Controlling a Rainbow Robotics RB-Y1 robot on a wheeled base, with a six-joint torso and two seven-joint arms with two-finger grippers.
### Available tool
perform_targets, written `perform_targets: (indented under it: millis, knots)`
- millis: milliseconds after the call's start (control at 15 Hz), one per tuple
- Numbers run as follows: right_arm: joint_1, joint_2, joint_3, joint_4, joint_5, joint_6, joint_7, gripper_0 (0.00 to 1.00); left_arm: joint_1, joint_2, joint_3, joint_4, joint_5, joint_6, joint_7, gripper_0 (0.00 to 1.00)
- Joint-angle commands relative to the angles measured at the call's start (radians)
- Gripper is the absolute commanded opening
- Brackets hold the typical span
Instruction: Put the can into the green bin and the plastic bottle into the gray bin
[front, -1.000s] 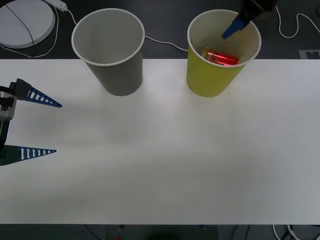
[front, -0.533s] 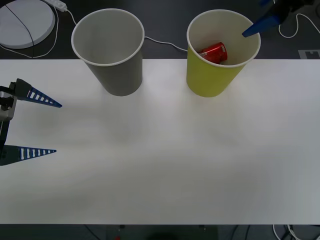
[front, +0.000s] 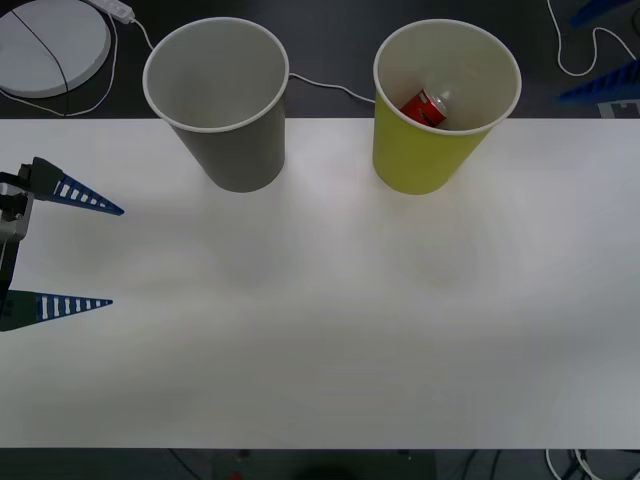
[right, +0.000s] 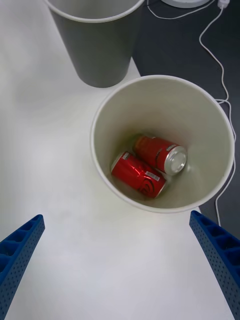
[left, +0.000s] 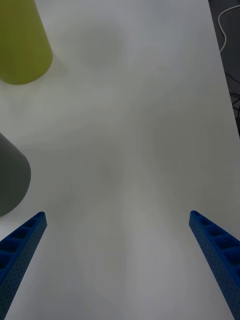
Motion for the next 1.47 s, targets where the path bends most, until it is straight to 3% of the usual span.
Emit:
perform_targets:
  millis: [67, 267, 467, 933, 1267, 1467]
  knots:
    - [0.24, -0.009, -0.201, -0.164, -0.036, 0.0, 0.077, 1.0, 0.0, 0.0, 0.0, 0.0, 0.0, 0.0, 0.0, 1.0]
    - [0.438, 0.006, -0.338, -0.256, -0.074, 0.0, 0.171, 1.0, 0.0, 0.0, 0.0, 0.0, 0.0, 0.0, 0.0, 1.0]
    - [0.57, 0.026, -0.405, -0.27, -0.11, 0.0, 0.286, 1.0, 0.0, 0.0, 0.0, 0.0, 0.0, 0.0, 0.0, 1.0]
    - [0.796, 0.06, -0.491, -0.245, -0.16, 0.0, 0.568, 1.0, 0.0, 0.0, 0.0, 0.0, 0.0, 0.0, 0.0, 1.0]
    - [0.851, 0.098, -0.502, -0.146, -0.197, 0.0, 0.754, 1.0, 0.0, 0.0, 0.0, 0.0, 0.0, 0.0, 0.0, 1.0]
    - [0.869, 0.12, -0.492, -0.12, -0.196, 0.0, 0.804, 1.0, 0.0, 0.0, 0.0, 0.0, 0.0, 0.0, 0.0, 1.0]
